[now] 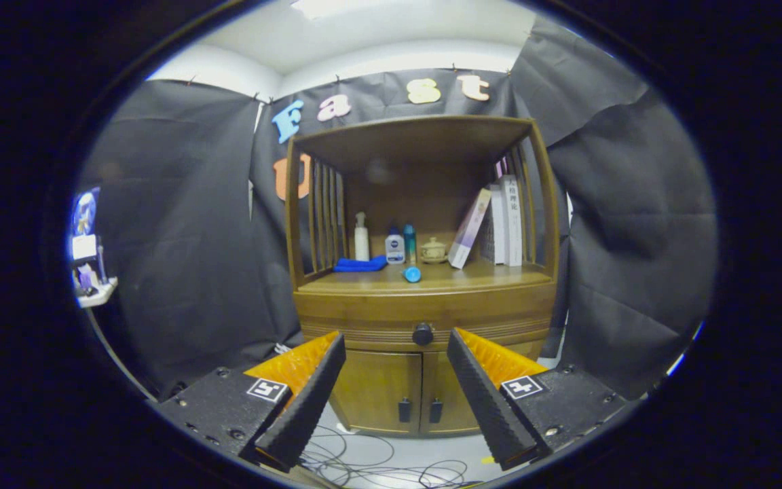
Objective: Pull open the drawer, take out the items inside it, and place them on the countertop above the cabinet.
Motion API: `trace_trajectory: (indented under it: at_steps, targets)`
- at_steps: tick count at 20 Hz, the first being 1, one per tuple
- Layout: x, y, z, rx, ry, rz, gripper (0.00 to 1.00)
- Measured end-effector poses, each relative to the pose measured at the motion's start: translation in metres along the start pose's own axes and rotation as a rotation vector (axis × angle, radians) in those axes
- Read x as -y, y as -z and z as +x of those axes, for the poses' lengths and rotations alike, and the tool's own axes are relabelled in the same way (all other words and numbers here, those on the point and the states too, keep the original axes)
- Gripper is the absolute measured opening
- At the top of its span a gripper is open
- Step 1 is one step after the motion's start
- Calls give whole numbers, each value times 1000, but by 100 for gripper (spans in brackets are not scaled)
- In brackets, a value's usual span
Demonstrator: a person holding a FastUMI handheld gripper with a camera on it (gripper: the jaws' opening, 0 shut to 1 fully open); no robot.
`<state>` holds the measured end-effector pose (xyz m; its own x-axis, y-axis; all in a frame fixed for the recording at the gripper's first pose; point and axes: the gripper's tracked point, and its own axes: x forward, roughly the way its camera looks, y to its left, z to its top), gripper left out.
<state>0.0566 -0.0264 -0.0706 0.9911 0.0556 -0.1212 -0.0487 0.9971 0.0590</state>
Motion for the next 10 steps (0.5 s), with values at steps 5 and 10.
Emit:
trace_trajectory:
  at_steps: [5, 10]
  targets:
    - [5, -19, -50, 64, 9, -52, 99]
    - [13, -30, -66, 81, 13, -21, 99]
